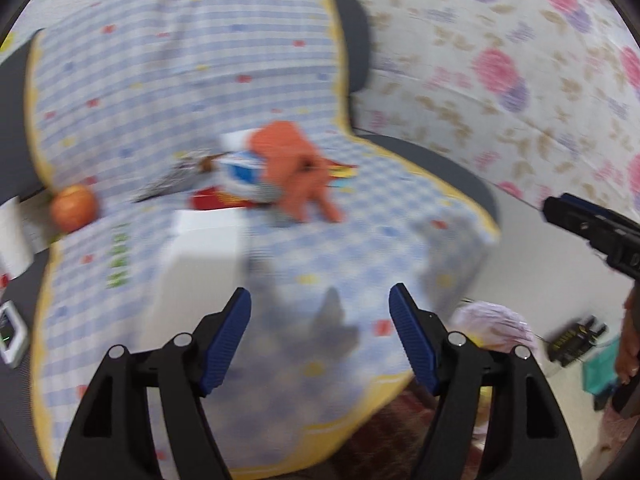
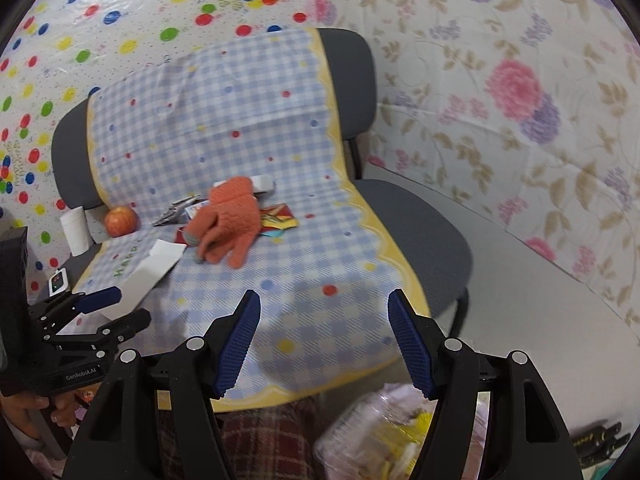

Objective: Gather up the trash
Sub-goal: 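Grasp the white paper box with the left tool while the right tool reaches the orange glove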

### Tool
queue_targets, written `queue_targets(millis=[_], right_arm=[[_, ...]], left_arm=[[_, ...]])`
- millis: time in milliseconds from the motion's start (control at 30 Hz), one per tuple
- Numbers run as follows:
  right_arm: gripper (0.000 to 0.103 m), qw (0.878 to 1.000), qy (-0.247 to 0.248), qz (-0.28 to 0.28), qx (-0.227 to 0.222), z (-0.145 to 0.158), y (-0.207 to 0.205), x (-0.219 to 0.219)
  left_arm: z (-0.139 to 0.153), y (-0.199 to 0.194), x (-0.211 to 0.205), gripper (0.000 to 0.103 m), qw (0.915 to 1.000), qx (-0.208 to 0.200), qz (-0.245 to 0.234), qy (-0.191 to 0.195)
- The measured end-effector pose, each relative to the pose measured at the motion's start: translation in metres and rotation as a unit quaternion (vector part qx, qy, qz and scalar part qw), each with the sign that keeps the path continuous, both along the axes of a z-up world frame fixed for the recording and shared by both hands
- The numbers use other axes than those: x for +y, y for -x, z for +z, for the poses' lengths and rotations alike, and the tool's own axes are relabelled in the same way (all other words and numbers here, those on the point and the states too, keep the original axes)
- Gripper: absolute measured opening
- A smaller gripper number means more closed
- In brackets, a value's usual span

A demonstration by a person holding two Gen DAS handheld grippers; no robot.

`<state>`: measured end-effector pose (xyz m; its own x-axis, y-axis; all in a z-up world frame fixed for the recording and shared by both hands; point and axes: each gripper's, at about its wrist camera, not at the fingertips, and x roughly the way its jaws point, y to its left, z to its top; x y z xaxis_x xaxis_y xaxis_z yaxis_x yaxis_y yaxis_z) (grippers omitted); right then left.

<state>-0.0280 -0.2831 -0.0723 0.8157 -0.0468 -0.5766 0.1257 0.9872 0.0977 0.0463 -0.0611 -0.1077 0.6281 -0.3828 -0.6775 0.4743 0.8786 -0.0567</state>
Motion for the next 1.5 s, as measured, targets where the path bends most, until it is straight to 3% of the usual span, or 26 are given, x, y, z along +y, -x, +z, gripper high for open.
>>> queue_targets(millis=[133, 333, 433, 567, 733, 833, 900, 967, 1033, 1167, 1233, 1400, 1500], right_arm=[[0.066, 1.0, -0.004, 0.019, 0.001, -0.003, -0.021, 0.014], [0.066, 0.999, -0.003, 0.047, 0.011, -0.011, -0.045, 0.034], [0.066, 0.998, 0.0, 0.054, 0.015, -0.014, -0.051, 0.04], [0.066, 0.998, 0.002, 0.057, 0.02, -0.016, -0.056, 0.044], [0.066, 0.998, 0.001, 0.057, 0.024, -0.02, -0.058, 0.044], [0.066, 0.998, -0.001, 0.057, 0.027, -0.023, -0.057, 0.043], [0.066, 0.998, -0.001, 0.057, 0.027, -0.023, -0.057, 0.042], [0.066, 0.998, -0.003, 0.057, 0.027, -0.023, -0.056, 0.041], [0.066, 0.998, -0.003, 0.058, 0.024, -0.021, -0.056, 0.04], [0.066, 0.998, -0.005, 0.066, 0.012, -0.014, -0.061, 0.042], [0.061, 0.997, -0.004, 0.073, 0.002, -0.009, -0.067, 0.046], [0.044, 0.996, -0.016, 0.092, -0.008, -0.007, -0.093, 0.058], [0.044, 0.995, -0.03, 0.1, -0.002, -0.011, -0.117, 0.063]], left_arm=[[-0.005, -0.017, 0.037, 0.075, 0.9986, 0.001, 0.052, -0.006], [-0.025, -0.048, 0.074, 0.075, 0.9921, 0.041, 0.119, -0.001], [-0.038, -0.05, 0.073, 0.075, 0.9916, 0.056, 0.117, -0.005], [-0.042, -0.045, 0.064, 0.075, 0.9936, 0.047, 0.103, -0.002], [-0.046, -0.037, 0.033, 0.074, 0.9963, 0.011, 0.075, -0.041], [-0.044, -0.033, 0.022, 0.056, 0.9963, -0.013, 0.067, -0.053], [-0.038, -0.034, 0.024, 0.04, 0.9974, -0.012, 0.064, -0.031], [-0.026, -0.035, 0.031, 0.014, 0.9982, -0.015, 0.058, 0.003], [-0.008, -0.033, 0.04, 0.004, 0.9978, -0.027, 0.054, 0.028], [0.028, -0.03, 0.054, 0.0, 0.9949, -0.061, 0.059, 0.055], [0.042, -0.033, 0.061, 0.0, 0.9932, -0.075, 0.07, 0.055], [0.049, -0.055, 0.07, 0.0, 0.9909, -0.071, 0.104, 0.048], [0.046, -0.066, 0.075, 0.0, 0.9904, -0.066, 0.109, 0.052]])
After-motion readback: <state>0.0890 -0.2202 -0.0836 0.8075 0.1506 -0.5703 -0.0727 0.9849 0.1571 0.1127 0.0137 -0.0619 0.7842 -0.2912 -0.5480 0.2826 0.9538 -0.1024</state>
